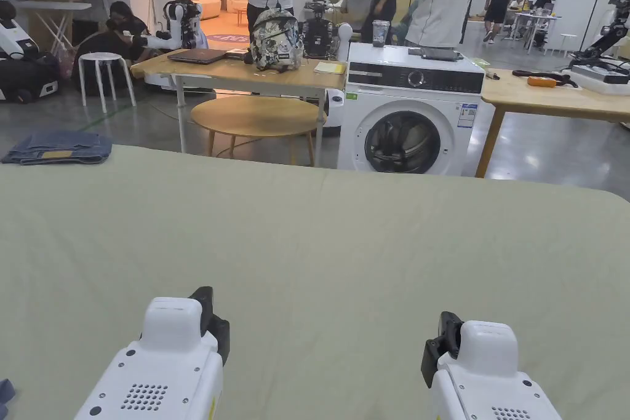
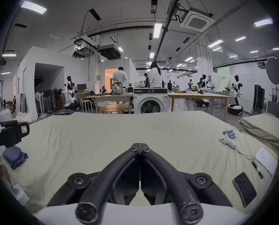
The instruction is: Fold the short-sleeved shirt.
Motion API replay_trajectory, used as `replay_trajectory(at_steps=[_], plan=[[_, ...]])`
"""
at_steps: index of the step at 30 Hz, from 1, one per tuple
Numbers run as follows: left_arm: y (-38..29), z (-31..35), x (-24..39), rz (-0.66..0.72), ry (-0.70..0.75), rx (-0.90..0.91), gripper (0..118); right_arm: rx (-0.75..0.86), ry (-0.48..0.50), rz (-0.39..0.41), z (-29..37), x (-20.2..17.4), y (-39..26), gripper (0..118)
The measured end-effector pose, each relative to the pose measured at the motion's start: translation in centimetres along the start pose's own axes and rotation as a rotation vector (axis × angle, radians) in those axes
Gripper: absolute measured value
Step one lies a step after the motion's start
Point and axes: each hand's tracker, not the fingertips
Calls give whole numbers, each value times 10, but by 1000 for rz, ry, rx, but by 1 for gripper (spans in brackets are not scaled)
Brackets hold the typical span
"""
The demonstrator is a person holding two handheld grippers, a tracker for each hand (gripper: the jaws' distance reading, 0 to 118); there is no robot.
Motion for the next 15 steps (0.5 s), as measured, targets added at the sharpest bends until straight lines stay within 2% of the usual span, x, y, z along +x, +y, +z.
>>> replay_trajectory(at_steps=[3,5,6,7,8,9,10,12,14,15], plan=[[3,-2,1,-9,8,8,0,9,-8,13,-1,0,-2,0],[3,-4,0,-9,9,18,6,18,-18,20,0,0,-2,4],[3,-4,-1,-6,1,22,8,22,-16,21,0,0,-2,17],[4,-3,0,-2,-1,24,18,25,-16,24,0,0,-2,46],[4,-3,0,-1,-4,26,32,24,-19,28,0,-1,-2,67],[4,-4,0,-1,-7,26,48,28,-25,34,0,-2,-3,77],[4,-4,0,-1,-12,25,55,44,-32,44,0,-3,-3,77],[4,-4,2,-6,-20,24,59,49,-28,63,0,-4,-2,81],[4,-4,3,-9,-33,30,67,42,-21,77,-1,-4,-1,96],[5,-3,4,-4,-45,38,68,44,-22,80,-1,-5,-1,98]])
